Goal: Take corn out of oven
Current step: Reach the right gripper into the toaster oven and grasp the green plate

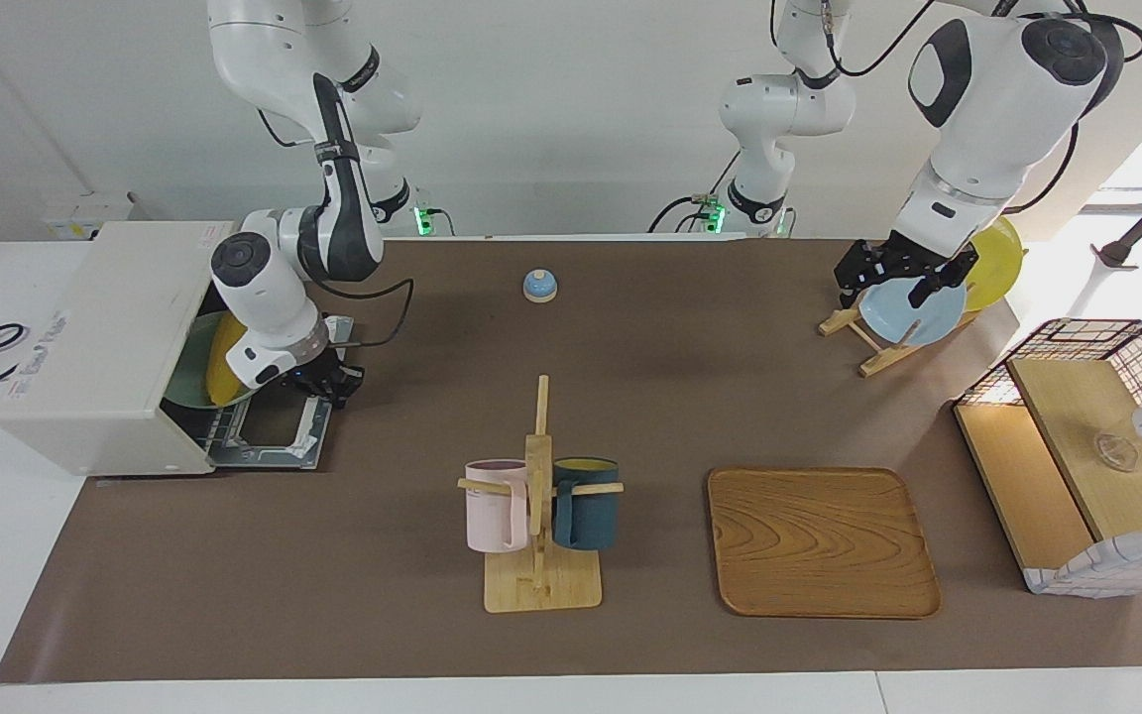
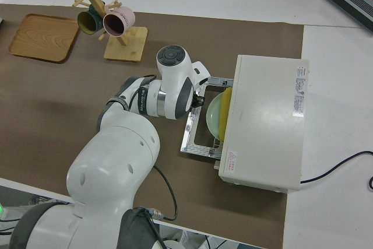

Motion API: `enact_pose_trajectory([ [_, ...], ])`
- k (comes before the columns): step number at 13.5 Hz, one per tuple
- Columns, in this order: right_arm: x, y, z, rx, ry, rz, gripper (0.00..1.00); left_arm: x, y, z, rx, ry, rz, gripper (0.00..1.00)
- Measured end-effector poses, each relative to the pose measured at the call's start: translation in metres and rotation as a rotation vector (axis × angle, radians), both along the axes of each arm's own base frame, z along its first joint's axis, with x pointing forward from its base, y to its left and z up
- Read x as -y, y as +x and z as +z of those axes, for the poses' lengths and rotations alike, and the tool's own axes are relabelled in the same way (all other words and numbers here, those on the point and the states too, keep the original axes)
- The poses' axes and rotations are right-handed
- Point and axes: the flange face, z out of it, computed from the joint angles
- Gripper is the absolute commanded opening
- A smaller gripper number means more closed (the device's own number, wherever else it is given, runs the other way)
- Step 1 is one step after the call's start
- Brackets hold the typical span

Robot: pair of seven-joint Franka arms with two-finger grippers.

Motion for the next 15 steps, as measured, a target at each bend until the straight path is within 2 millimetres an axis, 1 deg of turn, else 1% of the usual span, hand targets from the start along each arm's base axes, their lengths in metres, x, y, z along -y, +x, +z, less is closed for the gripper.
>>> enact_pose_trajectory([
  [1,-0.006,0.002,0.003,0.001,0.000,0.009,0.74,0.000,0.000,0.000,0.000,0.000,0.000,1.00],
  [2,-0.015,0.007,0.014,-0.003,0.001,0.023,0.82,0.000,0.000,0.000,0.000,0.000,0.000,1.00],
  [3,-0.023,0.013,0.032,-0.024,0.001,0.032,0.97,0.000,0.000,0.000,0.000,0.000,0.000,1.00],
  [4,-0.027,0.019,0.054,-0.049,0.000,0.028,0.99,0.000,0.000,0.000,0.000,0.000,0.000,1.00],
  [5,-0.025,0.023,0.079,-0.064,-0.001,0.020,1.00,0.000,0.000,0.000,0.000,0.000,0.000,1.00],
  [6,-0.017,0.023,0.098,-0.064,-0.002,0.007,1.00,0.000,0.000,0.000,0.000,0.000,0.000,1.00],
  [7,-0.005,0.021,0.111,-0.062,-0.003,-0.013,1.00,0.000,0.000,0.000,0.000,0.000,0.000,1.00],
  [8,0.006,0.018,0.116,-0.067,-0.005,-0.021,1.00,0.000,0.000,0.000,0.000,0.000,0.000,1.00],
  [9,0.016,0.016,0.117,-0.071,-0.011,-0.024,0.86,0.000,0.000,0.000,0.000,0.000,0.000,1.00],
  [11,0.042,0.012,0.109,-0.081,-0.017,-0.046,0.65,0.001,0.000,0.000,0.000,0.000,-0.002,1.00],
  [12,0.050,0.009,0.104,-0.082,-0.016,-0.053,0.61,0.002,0.000,0.000,0.000,0.000,-0.004,1.00],
  [14,0.051,0.006,0.094,-0.082,-0.020,-0.053,0.56,0.002,0.000,0.000,0.000,0.000,-0.004,1.00],
  [15,0.050,0.004,0.090,-0.082,-0.033,-0.043,0.55,0.002,0.000,0.000,0.000,0.000,-0.003,1.00],
])
